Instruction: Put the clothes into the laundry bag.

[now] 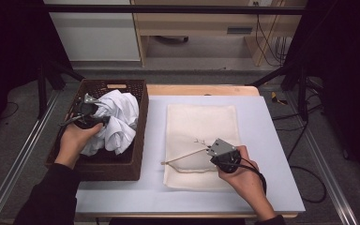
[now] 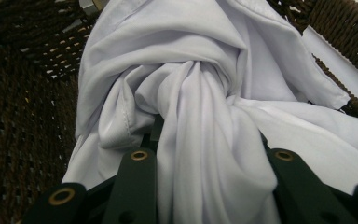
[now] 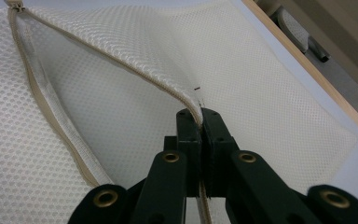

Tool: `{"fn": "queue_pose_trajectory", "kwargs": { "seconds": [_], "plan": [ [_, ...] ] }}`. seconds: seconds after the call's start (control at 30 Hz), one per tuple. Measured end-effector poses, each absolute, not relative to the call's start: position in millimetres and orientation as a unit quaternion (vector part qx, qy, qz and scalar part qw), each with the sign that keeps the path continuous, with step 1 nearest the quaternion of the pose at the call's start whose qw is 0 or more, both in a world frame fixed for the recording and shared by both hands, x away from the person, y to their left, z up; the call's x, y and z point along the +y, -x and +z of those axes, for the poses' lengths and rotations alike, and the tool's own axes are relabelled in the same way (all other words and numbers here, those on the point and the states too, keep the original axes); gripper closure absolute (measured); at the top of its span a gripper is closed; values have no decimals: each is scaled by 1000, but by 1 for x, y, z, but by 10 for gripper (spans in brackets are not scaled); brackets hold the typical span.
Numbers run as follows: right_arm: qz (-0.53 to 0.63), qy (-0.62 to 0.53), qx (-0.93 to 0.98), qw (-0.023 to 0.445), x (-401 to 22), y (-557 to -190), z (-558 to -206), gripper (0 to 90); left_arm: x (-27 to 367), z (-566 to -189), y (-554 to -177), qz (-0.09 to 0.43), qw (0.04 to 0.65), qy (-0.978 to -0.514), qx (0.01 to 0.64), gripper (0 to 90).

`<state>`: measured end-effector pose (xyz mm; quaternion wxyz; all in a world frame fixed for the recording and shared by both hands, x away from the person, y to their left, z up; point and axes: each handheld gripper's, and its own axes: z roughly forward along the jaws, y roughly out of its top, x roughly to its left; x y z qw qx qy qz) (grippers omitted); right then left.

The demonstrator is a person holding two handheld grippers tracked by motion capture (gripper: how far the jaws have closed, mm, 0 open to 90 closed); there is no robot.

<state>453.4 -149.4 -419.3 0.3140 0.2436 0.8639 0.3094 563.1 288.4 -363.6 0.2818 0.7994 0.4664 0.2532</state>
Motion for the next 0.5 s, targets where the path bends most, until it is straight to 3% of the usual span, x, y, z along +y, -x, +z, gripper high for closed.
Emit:
{"fn": "queue_pose_trajectory", "kwargs": {
  "seconds": [0.5],
  "plan": [
    [316, -244, 864, 306, -150, -454, -418, 878, 294, -333, -550, 277, 312, -787, 454, 665]
  ]
}}
